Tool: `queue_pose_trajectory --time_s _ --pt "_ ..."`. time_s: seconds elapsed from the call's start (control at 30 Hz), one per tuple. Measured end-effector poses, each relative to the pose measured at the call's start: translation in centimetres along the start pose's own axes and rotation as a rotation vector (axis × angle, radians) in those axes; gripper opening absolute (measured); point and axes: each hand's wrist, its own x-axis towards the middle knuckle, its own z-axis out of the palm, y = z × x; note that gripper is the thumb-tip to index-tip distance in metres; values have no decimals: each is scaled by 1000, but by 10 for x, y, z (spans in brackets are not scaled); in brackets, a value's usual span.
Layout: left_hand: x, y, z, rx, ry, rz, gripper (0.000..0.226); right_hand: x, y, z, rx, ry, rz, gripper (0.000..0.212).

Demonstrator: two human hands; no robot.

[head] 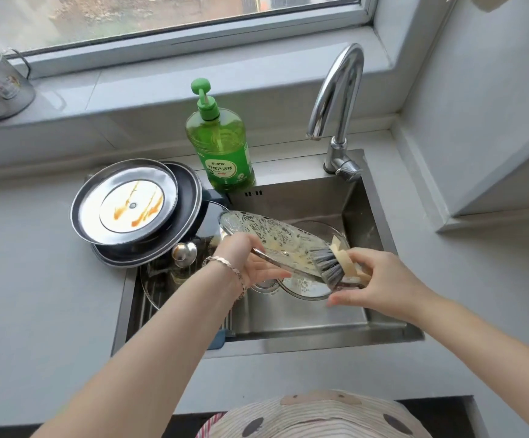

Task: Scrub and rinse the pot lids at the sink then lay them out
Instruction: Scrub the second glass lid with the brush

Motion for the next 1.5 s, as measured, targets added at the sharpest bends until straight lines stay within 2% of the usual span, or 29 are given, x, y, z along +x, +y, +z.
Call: queue_pose_trajectory --time_s 0.13,0.17,0.23,0.27,0.4,0.47,0.6,0.7,0.8,0.87,1.03,1.17,1.37,1.5 --pt "1 6 17 -5 7 -45 60 3 0 5 -146 150 -119 23" --pt "0 6 19 -9 9 -59 59 3 2 5 -170 169 -165 24" --pt "-1 7 23 -14 22 -78 57 3 5 5 -228 194 -200 52" --pt "-2 8 24 -16 33 -79 58 4 6 5 -281 204 -208 58" --pt "7 14 25 -50 37 -106 59 9 5 3 -466 249 -299 71" --pt "13 22 23 -48 28 -111 57 16 -1 -4 -423 279 -300 65" --pt "20 35 22 65 43 -30 54 50 -16 -16 -90 269 -141 55" --pt "24 33 13 274 123 49 48 73 -7 -20 61 194 83 23" --pt "30 22 -1 424 158 66 34 85 14 -22 158 141 263 11" --pt "36 14 -10 478 159 45 30 92 28 -18 214 137 333 17" --pt "52 4 -22 447 190 0 37 116 69 2 278 144 524 42" --pt "61 9 -19 419 189 14 30 132 101 8 360 177 665 35" --pt "78 10 -17 431 235 33 20 148 141 26 111 219 820 42" --pt "90 5 -17 442 259 1 20 161 154 32 -42 247 880 35"
